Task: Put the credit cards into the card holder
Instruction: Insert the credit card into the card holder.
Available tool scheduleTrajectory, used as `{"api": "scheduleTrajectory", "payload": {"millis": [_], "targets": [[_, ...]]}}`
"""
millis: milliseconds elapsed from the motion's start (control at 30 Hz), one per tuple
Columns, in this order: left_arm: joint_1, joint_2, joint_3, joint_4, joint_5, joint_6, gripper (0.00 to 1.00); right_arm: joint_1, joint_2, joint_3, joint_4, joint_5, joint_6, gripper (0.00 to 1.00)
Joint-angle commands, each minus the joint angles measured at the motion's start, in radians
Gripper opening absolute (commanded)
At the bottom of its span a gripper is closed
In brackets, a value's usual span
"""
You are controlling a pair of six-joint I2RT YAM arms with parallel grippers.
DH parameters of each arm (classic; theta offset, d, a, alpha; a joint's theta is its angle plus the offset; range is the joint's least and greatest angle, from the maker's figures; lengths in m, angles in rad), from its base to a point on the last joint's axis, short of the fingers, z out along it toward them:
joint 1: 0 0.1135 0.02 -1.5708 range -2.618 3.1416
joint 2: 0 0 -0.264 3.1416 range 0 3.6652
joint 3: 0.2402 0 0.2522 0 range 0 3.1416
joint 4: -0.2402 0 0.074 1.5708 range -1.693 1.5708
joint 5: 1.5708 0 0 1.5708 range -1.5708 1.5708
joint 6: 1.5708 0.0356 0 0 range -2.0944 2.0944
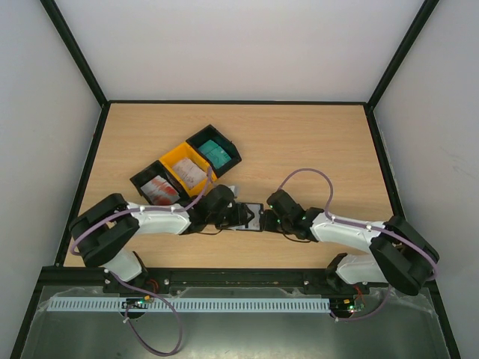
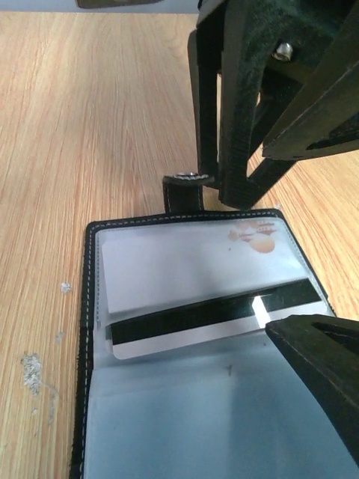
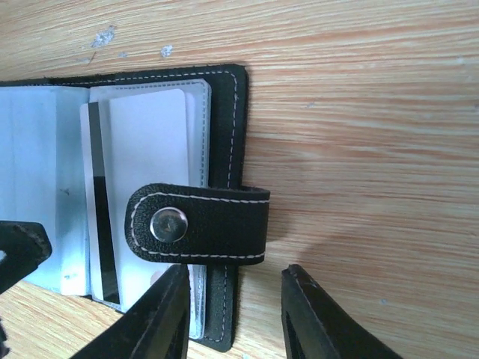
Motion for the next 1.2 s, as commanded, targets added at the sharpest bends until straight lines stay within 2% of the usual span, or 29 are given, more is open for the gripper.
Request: {"api": "scheduleTrajectory", "payload": {"millis": [0,300,533,733,900,1067,1167], "targets": [[-0.004,-0.027,0.047,-0.133,-0.024,0.007,0.58,0.005,-0.016,0.028,-0.04,0.031,-0.011,0.35],[-0.001,0.096,0.165,-0.248,-0.133,0.036,0.56,0.004,0.039,0.054,-0.002,0.043,0.001,0.36],[0.002,0.156,0.213,-0.277,-0.136,0.029,0.55,0.004,0.053,0.049,0.016,0.038,0.003,0.28],[0.005,0.173,0.222,-0.245,-0.101,0.06,0.36,0.005,0.079,0.049,0.032,0.02,-0.007,0.21],[0.005,0.189,0.234,-0.231,-0.076,0.124,0.3,0.004,0.09,0.053,0.043,0.015,-0.012,0.19],[0.006,0.157,0.235,-0.206,-0.034,0.225,0.3,0.005,0.068,0.064,0.027,0.041,-0.013,0.19],[0.009,0.13,0.243,-0.226,-0.037,0.269,0.36,0.004,0.036,0.074,0.0,0.064,-0.014,0.21]]}}
